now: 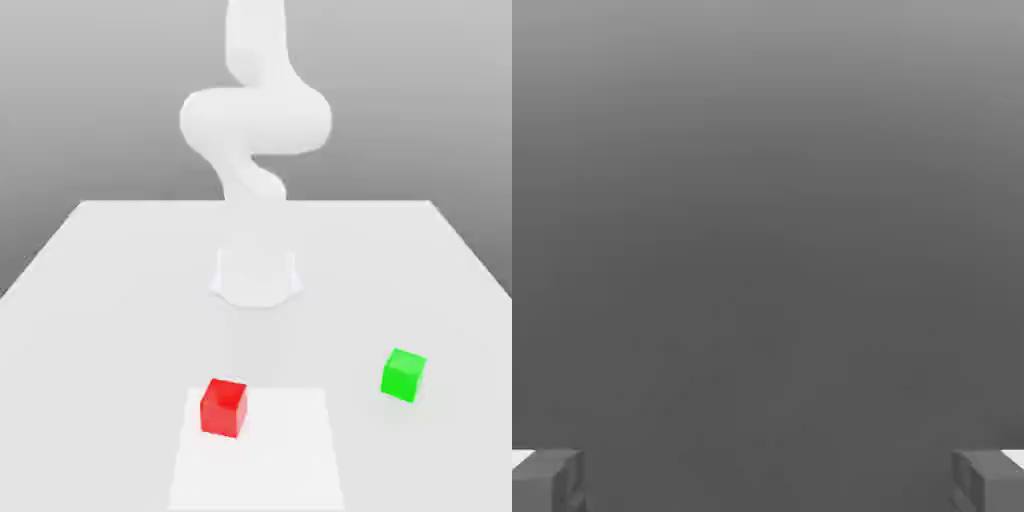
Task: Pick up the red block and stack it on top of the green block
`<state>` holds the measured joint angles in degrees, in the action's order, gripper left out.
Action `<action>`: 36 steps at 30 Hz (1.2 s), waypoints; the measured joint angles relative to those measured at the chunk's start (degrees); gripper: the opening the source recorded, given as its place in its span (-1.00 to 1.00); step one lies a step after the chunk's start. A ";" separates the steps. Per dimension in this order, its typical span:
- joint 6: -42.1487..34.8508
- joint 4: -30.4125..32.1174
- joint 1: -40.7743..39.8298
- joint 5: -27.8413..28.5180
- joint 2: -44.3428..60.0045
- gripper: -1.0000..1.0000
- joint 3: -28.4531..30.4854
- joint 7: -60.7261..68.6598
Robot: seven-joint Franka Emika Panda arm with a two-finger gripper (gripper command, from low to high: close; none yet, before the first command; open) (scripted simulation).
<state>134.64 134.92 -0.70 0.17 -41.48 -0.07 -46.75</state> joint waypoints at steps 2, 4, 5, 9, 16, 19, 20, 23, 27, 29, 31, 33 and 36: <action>2.77 2.94 -0.64 0.14 4.26 0.00 -0.02 -0.83; 5.45 5.77 -1.26 0.29 8.42 0.00 -0.03 -1.68; 6.78 7.17 -1.55 0.34 10.48 0.00 -0.01 -2.07; 12.11 12.79 -2.68 0.55 18.74 0.00 0.15 -3.64; 22.08 23.13 -4.00 0.55 34.34 0.00 1.26 -6.32; 26.52 26.13 -4.32 -0.09 40.68 0.00 1.56 -6.69; 28.22 26.19 -4.34 -0.31 42.77 0.00 1.53 -6.62; 33.48 25.62 -4.57 -0.95 49.01 0.00 1.20 -6.23; 38.03 24.89 -4.87 -1.43 54.33 -1.00 0.78 -5.87; 38.04 24.89 -4.89 -1.37 54.33 -1.00 0.78 -5.93; 38.05 24.89 -4.91 -1.28 54.33 -1.00 0.76 -6.02; 37.91 24.92 -4.97 -1.21 54.17 -1.00 0.72 -6.07; 33.58 25.64 -4.86 -0.74 49.12 -1.00 0.94 -6.41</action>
<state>168.22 160.56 -5.56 -0.57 7.64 0.87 -53.17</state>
